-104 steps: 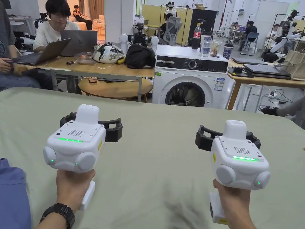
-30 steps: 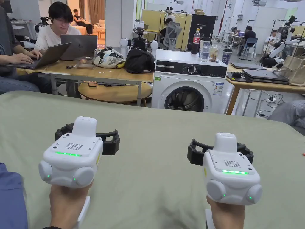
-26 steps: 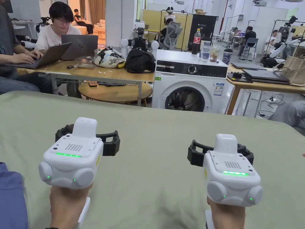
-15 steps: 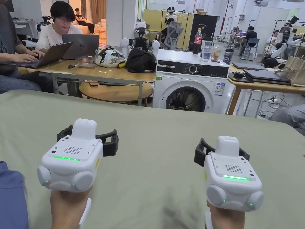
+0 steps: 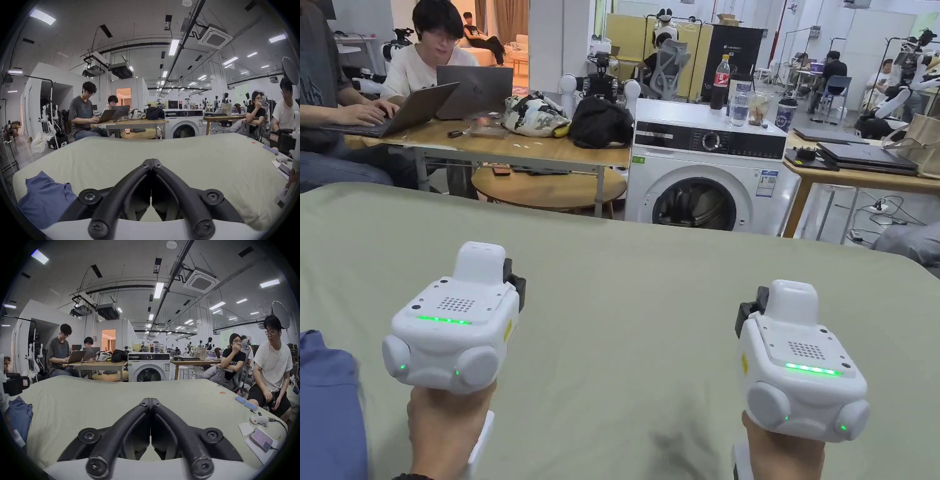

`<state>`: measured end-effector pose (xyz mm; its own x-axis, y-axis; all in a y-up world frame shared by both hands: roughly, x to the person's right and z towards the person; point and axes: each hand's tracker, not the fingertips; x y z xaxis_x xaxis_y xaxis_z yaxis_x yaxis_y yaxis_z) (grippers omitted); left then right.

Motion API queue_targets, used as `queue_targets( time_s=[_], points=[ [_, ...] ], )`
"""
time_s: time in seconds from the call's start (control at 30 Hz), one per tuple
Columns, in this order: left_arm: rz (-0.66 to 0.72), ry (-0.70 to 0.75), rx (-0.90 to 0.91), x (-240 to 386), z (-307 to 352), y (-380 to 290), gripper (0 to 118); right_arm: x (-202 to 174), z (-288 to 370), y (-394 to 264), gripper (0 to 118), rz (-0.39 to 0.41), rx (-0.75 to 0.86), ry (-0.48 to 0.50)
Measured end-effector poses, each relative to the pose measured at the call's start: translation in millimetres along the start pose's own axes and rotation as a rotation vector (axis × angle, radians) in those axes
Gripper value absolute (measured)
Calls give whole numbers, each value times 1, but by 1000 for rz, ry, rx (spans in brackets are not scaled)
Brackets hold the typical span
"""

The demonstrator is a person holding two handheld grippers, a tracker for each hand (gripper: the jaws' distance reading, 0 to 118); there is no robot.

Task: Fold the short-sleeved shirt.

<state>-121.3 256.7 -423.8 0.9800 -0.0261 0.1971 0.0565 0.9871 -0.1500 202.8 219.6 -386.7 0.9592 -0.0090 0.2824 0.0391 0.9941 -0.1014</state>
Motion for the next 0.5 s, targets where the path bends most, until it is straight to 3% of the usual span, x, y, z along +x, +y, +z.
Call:
queue_targets(
  time_s=[0.27,0.37,0.5],
  points=[
    [-15,46,-92,-27,6,-4,0,-15,-1,2,0,-38,-45,22],
    [10,81,-95,-50,21,0,0,-41,-3,4,0,-23,-57,56],
    [28,197,-128,-90,39,10,0,-94,-1,9,0,21,-57,170]
  ],
)
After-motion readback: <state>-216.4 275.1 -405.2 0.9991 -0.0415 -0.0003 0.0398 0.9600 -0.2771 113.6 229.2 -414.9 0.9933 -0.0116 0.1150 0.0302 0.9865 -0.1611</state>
